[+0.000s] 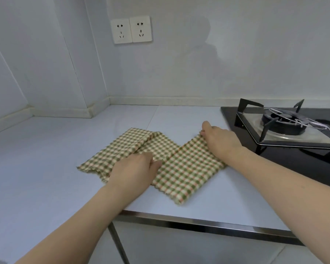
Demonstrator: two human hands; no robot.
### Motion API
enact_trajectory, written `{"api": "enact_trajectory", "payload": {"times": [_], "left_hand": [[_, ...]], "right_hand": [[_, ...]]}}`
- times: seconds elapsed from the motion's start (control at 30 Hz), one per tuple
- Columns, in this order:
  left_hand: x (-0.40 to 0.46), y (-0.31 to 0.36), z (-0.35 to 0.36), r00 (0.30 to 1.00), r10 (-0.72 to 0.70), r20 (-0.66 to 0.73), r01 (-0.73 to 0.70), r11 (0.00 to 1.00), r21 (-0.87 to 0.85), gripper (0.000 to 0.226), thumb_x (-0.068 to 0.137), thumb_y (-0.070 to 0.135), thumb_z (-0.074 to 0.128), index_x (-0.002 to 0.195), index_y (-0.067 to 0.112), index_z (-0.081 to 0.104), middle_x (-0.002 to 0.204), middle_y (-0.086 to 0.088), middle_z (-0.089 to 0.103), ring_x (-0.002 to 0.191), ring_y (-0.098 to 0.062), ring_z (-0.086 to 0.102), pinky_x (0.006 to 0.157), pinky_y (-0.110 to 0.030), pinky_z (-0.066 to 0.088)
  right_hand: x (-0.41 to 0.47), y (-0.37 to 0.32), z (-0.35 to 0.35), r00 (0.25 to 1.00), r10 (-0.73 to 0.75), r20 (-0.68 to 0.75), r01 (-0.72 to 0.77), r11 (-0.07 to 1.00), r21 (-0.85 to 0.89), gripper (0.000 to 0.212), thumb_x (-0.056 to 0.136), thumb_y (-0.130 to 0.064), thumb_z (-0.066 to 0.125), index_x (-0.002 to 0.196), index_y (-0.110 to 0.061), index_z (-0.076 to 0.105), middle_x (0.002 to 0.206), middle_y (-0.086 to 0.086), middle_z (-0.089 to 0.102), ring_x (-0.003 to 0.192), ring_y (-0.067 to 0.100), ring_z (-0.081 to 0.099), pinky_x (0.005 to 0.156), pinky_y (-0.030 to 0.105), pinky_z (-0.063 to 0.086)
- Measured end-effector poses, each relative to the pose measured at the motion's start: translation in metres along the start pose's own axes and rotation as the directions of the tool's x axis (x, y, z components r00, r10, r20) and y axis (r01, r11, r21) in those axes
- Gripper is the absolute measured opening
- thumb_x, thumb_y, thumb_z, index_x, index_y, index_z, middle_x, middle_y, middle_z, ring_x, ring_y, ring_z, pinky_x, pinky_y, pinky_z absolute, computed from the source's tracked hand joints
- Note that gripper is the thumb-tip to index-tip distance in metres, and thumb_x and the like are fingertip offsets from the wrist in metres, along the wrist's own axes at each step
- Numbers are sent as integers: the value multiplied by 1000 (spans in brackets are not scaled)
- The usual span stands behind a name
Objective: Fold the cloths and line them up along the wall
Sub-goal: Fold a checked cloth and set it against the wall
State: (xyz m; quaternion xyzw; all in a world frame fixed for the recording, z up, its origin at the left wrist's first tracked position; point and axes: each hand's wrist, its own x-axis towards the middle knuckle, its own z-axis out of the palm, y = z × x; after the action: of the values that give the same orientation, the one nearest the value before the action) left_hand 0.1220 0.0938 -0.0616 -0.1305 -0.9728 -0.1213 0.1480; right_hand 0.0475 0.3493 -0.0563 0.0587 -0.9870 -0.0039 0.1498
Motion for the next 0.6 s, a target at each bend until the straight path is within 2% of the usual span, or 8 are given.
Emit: {"api": "enact_trajectory", "payload": {"times": [0.13, 0.23, 0.3, 0.33, 0.4, 0.47, 0.53, 0.6], "left_hand": [[4, -2, 3, 998, 55, 20, -55, 998, 39, 46, 100, 46, 35, 69, 18, 54, 64, 7, 56, 58, -10, 52, 51, -26, 37], [6, -4, 1, 995, 44, 85, -44, 999, 6, 47, 102, 43, 32, 76, 14, 59, 69, 4, 60, 64, -13, 55, 56, -28, 37], [9, -6, -4, 989, 14, 148, -4, 998, -67, 47, 102, 42, 32, 80, 12, 61, 71, 1, 61, 65, -13, 55, 55, -26, 36], [11, -8, -6, 985, 1, 174, 20, 993, -116, 45, 102, 40, 33, 81, 11, 61, 72, -1, 61, 65, -15, 55, 56, -27, 37], [14, -15, -8, 988, 0, 153, 34, 976, -214, 36, 101, 32, 37, 81, 13, 58, 72, -4, 61, 69, -22, 58, 60, -34, 42], [13, -20, -7, 999, -19, 37, 29, 955, -294, 22, 100, 21, 41, 85, 17, 57, 70, -4, 61, 65, -22, 58, 60, -38, 44], [7, -14, -9, 993, 4, -114, -42, 942, -333, 19, 98, 10, 42, 93, 18, 59, 67, 4, 56, 56, -8, 50, 52, -22, 41], [-1, 1, -11, 974, 101, -201, -167, 924, -344, 19, 96, 4, 45, 97, 15, 61, 76, 11, 54, 63, 1, 48, 61, -9, 37]], "right_hand": [[21, 1, 4, 999, -53, 0, 53, 998, -18, 12, 103, -29, 32, 98, -19, 29, 100, 9, 58, 67, 26, 48, 57, 36, 34], [23, -8, -3, 999, -23, -44, 18, 995, -103, 27, 101, -33, 36, 118, -12, 43, 113, 11, 52, 88, 29, 51, 72, 38, 38], [11, -24, -10, 986, -6, -169, 0, 999, -38, 33, 98, -32, 41, 123, -12, 48, 120, 10, 49, 102, 31, 49, 84, 41, 36], [1, -34, -13, 984, 3, -178, 4, 999, 41, 33, 98, -34, 41, 123, -14, 50, 122, 9, 48, 105, 30, 48, 87, 41, 35], [-21, -48, -16, 999, 23, -41, -16, 987, 158, 39, 98, -42, 35, 125, -18, 49, 128, 7, 46, 114, 28, 45, 95, 40, 32], [-41, -53, -8, 993, 23, 119, -44, 984, 174, 48, 98, -52, 29, 134, -23, 44, 141, 4, 40, 128, 26, 38, 105, 41, 26], [-52, -53, -2, 976, 31, 213, -79, 972, 220, 55, 97, -56, 24, 144, -29, 32, 155, 0, 26, 142, 23, 21, 116, 44, 12], [-51, -51, 2, 959, 24, 282, -95, 965, 243, 58, 97, -57, 19, 150, -34, 19, 161, -1, 10, 147, 21, 6, 118, 46, 0]]}}
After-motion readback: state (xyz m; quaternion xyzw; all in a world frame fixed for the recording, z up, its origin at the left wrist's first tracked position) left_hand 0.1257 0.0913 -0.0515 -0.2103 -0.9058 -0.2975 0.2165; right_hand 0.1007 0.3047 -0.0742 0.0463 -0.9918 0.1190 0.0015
